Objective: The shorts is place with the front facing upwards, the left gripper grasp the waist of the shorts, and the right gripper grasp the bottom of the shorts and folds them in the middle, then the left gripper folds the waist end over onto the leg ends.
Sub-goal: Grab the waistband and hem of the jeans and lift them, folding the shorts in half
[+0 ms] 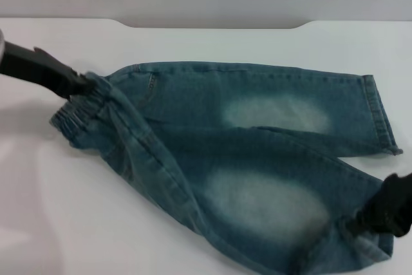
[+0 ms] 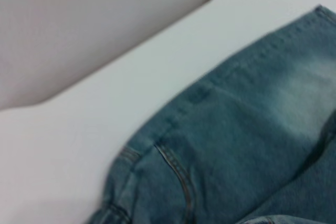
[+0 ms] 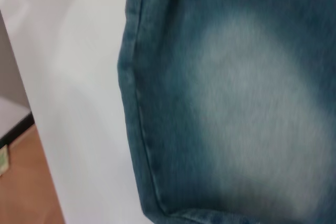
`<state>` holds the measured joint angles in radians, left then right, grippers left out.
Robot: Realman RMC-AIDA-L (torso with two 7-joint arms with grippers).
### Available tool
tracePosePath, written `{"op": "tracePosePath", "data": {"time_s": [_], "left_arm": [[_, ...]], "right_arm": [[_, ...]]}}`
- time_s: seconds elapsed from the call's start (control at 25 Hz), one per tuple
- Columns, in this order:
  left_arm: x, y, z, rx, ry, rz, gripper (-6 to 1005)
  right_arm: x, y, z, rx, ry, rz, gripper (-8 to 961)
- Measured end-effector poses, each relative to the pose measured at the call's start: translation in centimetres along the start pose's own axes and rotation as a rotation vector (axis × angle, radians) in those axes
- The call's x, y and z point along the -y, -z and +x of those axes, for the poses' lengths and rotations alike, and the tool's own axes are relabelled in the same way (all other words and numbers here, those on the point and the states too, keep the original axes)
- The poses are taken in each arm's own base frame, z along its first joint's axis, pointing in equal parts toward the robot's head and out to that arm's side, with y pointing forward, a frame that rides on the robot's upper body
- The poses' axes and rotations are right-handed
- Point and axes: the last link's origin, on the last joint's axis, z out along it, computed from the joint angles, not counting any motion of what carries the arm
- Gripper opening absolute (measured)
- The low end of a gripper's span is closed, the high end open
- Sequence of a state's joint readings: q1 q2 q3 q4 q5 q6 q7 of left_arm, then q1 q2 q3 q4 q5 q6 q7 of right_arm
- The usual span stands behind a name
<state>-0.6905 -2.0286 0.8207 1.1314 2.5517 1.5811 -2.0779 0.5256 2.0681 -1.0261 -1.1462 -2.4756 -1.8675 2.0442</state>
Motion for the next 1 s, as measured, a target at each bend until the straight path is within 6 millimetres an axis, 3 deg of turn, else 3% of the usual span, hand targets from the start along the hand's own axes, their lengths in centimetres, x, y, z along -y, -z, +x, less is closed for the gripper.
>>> {"op": "tracePosePath", "data": {"time_s": [0.04,0.24,0.52,1.0], "left_arm": [[0.4,1.1,0.5,-0.036,-0.002,0.034,42],[0.6,1.8,1.1,-0.073,0.002,0.058,41],[1.1,2.5,1.7,-0.098,0.007,0.096,41],[2.3,2.9,2.6,-0.172,0.026,0.206,42]], "right_arm": [[-0.1,0.3,-0.1,0.027,0.013,0.007,21],[-0.4,2.2,-0.2,0.17,0.063,0.043,21],[-0.4,5.3,0.2,0.392,0.113,0.114,21],[0.0,9.0,0.9,0.592,0.129,0.273,21]]}}
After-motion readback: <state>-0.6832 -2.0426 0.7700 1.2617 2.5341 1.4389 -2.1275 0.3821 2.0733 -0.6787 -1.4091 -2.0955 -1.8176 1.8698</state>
